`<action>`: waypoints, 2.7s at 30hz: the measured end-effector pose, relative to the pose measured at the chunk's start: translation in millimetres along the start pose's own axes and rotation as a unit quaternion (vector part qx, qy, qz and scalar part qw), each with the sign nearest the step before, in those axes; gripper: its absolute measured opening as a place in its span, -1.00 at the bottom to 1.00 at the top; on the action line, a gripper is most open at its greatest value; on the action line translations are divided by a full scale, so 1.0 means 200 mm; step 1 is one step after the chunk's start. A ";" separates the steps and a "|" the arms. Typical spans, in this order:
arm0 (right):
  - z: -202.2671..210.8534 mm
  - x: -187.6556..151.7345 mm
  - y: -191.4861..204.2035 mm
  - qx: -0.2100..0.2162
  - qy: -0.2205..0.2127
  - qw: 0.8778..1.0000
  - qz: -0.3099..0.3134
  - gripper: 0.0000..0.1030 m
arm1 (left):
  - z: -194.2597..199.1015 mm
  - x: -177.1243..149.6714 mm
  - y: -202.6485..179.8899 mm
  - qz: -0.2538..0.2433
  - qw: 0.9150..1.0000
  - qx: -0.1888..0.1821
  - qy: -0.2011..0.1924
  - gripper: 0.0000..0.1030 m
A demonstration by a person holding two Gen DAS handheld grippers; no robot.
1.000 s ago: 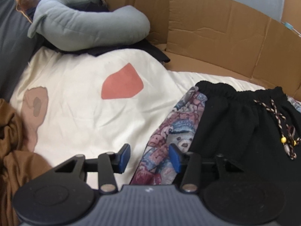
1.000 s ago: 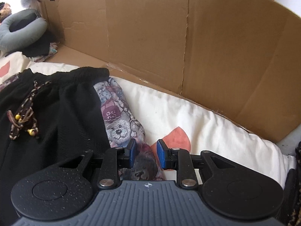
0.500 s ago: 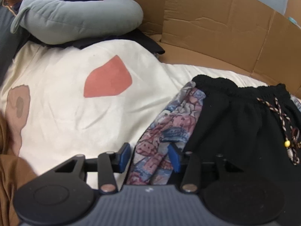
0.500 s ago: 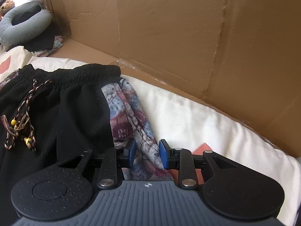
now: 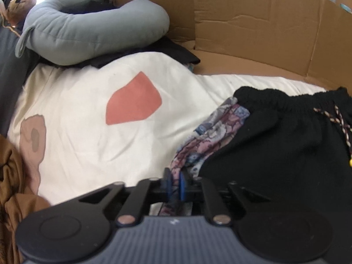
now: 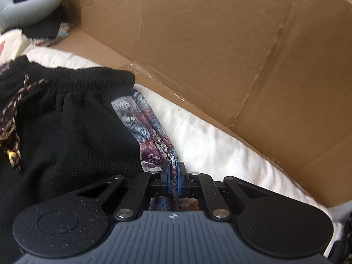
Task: Fold clothes
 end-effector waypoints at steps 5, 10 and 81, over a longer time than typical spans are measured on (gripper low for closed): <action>0.09 0.09 -0.04 0.009 -0.043 0.998 -0.035 -0.70 | 0.03 0.04 -0.04 -0.014 1.000 -0.008 -0.020 -0.40; 0.14 0.15 -0.01 0.028 -0.075 0.996 -0.037 -0.70 | 0.05 0.09 -0.15 -0.048 0.998 -0.036 -0.036 -0.45; 0.85 -1.09 -0.21 0.014 0.130 0.990 -0.052 -0.67 | 0.88 -1.20 0.39 0.007 0.987 0.013 0.157 -0.47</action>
Point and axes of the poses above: each gripper's, at about its wrist camera, not at the fingertips, and z roughly against the way its jaws point, y to its left, x to its top, the point moved 7 cm from there along -z, roughly the way its jaws point, and after that the axes turned 2 degrees about -y, right-handed, at the moved point
